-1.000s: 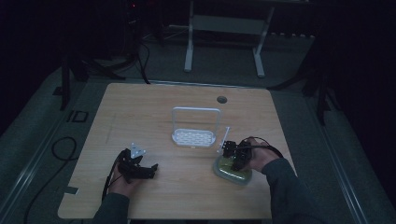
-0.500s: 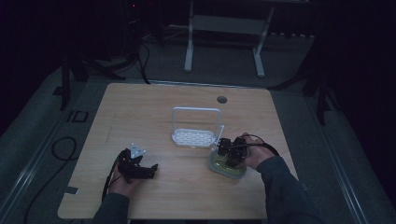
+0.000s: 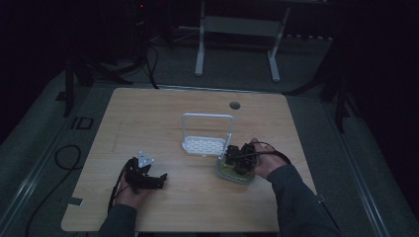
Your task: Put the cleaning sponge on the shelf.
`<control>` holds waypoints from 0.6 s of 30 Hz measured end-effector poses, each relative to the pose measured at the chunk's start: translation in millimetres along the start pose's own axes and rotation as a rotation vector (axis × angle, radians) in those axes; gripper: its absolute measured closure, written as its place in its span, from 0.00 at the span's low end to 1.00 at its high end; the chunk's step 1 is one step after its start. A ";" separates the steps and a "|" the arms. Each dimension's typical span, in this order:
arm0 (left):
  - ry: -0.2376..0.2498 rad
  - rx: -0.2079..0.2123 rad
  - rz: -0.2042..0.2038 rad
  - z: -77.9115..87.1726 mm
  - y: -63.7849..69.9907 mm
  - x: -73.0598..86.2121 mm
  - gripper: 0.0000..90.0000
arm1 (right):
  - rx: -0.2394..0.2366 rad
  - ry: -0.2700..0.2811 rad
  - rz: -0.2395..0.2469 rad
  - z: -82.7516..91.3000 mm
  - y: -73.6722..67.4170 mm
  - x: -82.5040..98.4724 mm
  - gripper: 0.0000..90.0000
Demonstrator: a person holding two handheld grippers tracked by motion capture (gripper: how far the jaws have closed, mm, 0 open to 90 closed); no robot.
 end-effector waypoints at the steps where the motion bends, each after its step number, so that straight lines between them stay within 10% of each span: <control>1: 0.000 0.000 0.000 0.0 0.0 0.0 0.05 | 0.000 0.000 0.000 0.0 0.0 0.0 0.79; 18: 0.001 0.001 -0.001 -0.2 0.0 -0.1 0.05 | 0.053 0.019 0.045 0.1 1.4 -20.7 0.79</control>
Point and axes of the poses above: each handheld gripper's, and its own axes: z roughly backward along the jaws, x roughly out of its underside, y roughly to its right, the point moved 1 cm from there along -z, roughly forward along the jaws, and after that the axes turned 4 degrees about z, right-handed, at the moved point
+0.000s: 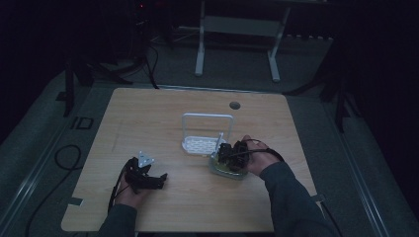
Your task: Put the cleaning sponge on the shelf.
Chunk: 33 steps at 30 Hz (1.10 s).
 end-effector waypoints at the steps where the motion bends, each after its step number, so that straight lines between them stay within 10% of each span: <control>1: 0.000 0.000 -0.001 0.0 0.0 0.0 0.05 | 0.004 0.004 0.005 0.2 0.2 -1.2 0.79; 33: 0.000 0.000 -0.001 -0.2 0.1 -0.2 0.05 | 0.064 0.021 0.059 -1.7 3.9 -28.3 0.79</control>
Point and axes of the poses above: each handheld gripper's, and its own axes: z roughly backward along the jaws, x roughly out of its underside, y roughly to its right, the point moved 1 cm from there along -z, roughly forward along the jaws, and after that the axes turned 4 degrees about z, right-handed, at the moved point
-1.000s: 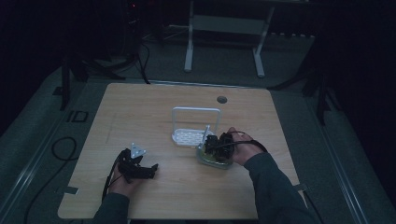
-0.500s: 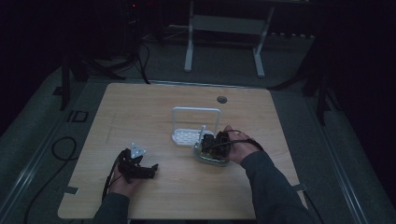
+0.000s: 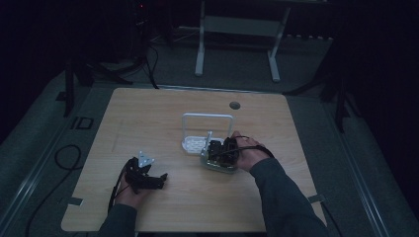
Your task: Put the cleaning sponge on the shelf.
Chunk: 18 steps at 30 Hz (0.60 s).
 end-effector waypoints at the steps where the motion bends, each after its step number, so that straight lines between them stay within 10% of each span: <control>1: 0.000 0.000 0.000 0.0 0.0 0.0 0.05 | 0.000 0.002 -0.001 0.2 -0.2 -0.9 0.79; 18: -0.002 0.001 0.000 0.1 0.0 -0.1 0.05 | 0.020 0.011 0.032 -1.1 2.8 -15.3 0.79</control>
Point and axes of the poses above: each handheld gripper's, and its own axes: z roughly backward along the jaws, x roughly out of its underside, y roughly to its right, the point moved 1 cm from there along -z, roughly forward along the jaws, and after that the axes turned 4 degrees about z, right-handed, at the moved point
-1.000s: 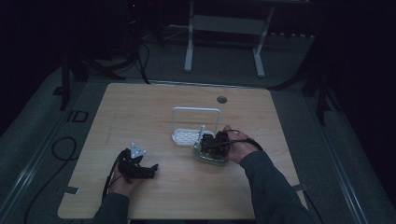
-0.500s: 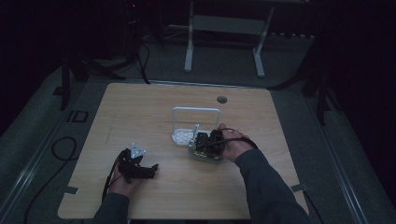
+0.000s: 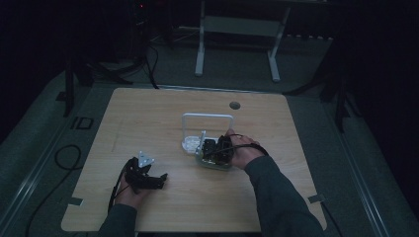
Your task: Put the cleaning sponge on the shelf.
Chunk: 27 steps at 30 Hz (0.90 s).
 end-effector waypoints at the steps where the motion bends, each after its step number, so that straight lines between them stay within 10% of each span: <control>1: 0.000 0.000 0.000 0.0 0.0 0.0 0.05 | -0.001 0.003 0.000 0.2 0.3 -0.7 0.79; 27: 0.002 -0.001 -0.001 -0.2 -0.1 0.0 0.05 | 0.014 -0.012 0.028 -2.0 12.9 -16.3 0.79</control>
Point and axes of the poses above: each handheld gripper's, and its own axes: z roughly backward along the jaws, x roughly out of its underside, y roughly to its right, the point moved 1 cm from there along -z, roughly forward along the jaws, and after that the axes turned 4 degrees about z, right-handed, at the moved point
